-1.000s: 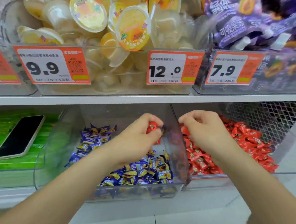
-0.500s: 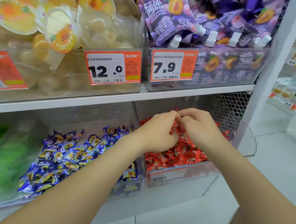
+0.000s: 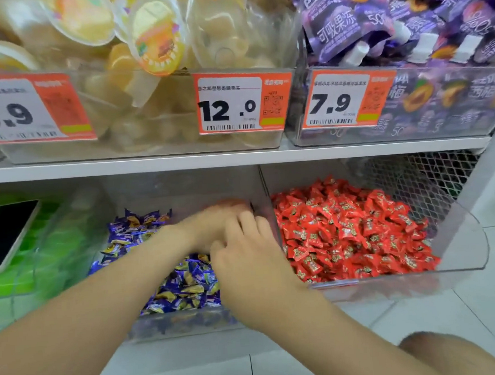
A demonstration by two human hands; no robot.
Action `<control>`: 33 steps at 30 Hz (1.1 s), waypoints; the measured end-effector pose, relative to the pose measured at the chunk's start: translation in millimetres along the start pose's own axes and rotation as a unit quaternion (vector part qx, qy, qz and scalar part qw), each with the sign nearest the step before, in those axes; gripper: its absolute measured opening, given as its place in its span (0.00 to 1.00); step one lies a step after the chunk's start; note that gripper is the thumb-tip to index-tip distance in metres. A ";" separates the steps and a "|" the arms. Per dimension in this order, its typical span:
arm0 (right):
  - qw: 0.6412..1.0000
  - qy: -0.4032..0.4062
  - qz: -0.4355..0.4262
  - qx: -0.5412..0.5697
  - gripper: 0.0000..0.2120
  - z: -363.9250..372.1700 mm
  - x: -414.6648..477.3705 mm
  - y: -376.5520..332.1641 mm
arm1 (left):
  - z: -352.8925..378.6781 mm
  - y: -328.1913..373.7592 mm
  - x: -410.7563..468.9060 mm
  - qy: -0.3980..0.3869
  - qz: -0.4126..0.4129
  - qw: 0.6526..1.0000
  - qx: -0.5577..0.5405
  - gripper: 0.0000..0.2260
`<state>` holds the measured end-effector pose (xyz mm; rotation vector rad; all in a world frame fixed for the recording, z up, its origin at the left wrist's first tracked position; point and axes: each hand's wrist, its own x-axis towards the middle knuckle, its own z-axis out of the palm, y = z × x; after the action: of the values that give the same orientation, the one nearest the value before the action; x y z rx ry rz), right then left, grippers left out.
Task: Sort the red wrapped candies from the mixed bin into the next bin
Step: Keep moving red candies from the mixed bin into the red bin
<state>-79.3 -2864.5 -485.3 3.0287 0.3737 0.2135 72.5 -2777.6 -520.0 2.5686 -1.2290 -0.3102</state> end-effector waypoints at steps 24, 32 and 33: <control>0.962 -0.105 0.204 0.148 0.16 35.9 70.0 1.6 | 12.9 -60.6 33.1 -0.024 0.019 0.999 0.032 0.18; 0.962 -0.167 0.160 0.144 0.18 47.4 59.0 9.2 | 21.2 -76.6 43.7 -0.036 0.019 0.986 0.162 0.30; 0.962 -0.172 0.157 0.141 0.19 48.8 59.1 8.6 | 19.8 -77.6 40.3 -0.024 0.018 0.983 0.179 0.26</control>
<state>-13.3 -2861.3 -525.1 3.2976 -0.1167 -0.3804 147.6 -2765.7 -567.6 2.8466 -1.4637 -0.1546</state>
